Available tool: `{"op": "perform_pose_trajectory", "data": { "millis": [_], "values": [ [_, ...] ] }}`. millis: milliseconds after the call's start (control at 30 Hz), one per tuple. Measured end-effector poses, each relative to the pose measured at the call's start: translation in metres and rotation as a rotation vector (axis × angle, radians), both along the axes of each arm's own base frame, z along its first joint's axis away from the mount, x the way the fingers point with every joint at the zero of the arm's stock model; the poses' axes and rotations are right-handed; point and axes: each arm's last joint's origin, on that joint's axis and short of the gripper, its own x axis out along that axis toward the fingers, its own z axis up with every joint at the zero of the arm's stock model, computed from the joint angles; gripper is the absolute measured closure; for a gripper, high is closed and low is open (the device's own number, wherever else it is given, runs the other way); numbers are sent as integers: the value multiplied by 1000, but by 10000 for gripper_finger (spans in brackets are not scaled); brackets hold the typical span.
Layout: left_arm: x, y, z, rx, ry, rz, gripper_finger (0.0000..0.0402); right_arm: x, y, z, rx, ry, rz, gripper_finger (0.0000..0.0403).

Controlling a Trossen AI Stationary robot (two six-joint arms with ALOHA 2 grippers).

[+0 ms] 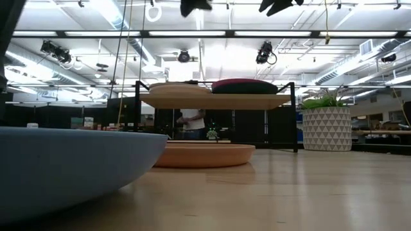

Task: Place and stack plates onto a shelf
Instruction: Stack the brown plate on top of the gray plate on the shelf

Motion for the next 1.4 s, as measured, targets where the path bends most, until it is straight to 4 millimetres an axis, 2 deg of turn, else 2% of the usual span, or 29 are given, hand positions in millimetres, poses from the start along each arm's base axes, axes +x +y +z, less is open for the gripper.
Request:
{"op": "perform_pose_trajectory", "data": {
  "millis": [100, 200, 600, 833, 933, 1033, 1167, 1300, 1400],
  "values": [
    [-4, -23, -12, -37, 37, -56, 255, 0, 0, 0, -10, 10, 6, 179],
    [-13, -38, -33, -112, 89, -44, 258, 1, -1, 0, -17, 21, 11, 179],
    [-25, -108, -135, -436, 176, 35, 259, 2, -1, -1, -22, 29, 28, 179],
    [-40, -143, -200, -491, 368, 131, 259, 2, 0, -1, -20, 30, 51, 179],
    [-45, -156, -225, -539, 379, 170, 259, 2, 0, -1, -18, 31, 53, 179],
    [-53, -163, -247, -589, 387, 270, 259, 2, 1, -1, -6, 28, 76, 179],
    [-62, -164, -264, -592, 370, 502, 259, 3, 1, -1, -2, 28, 103, 179],
    [-66, -161, -272, -597, 317, 691, 259, 3, 1, -1, -10, 34, 107, 179],
    [-66, -160, -276, -581, 301, 757, 259, 3, 1, -1, -11, 35, 110, 179]
  ]
}}
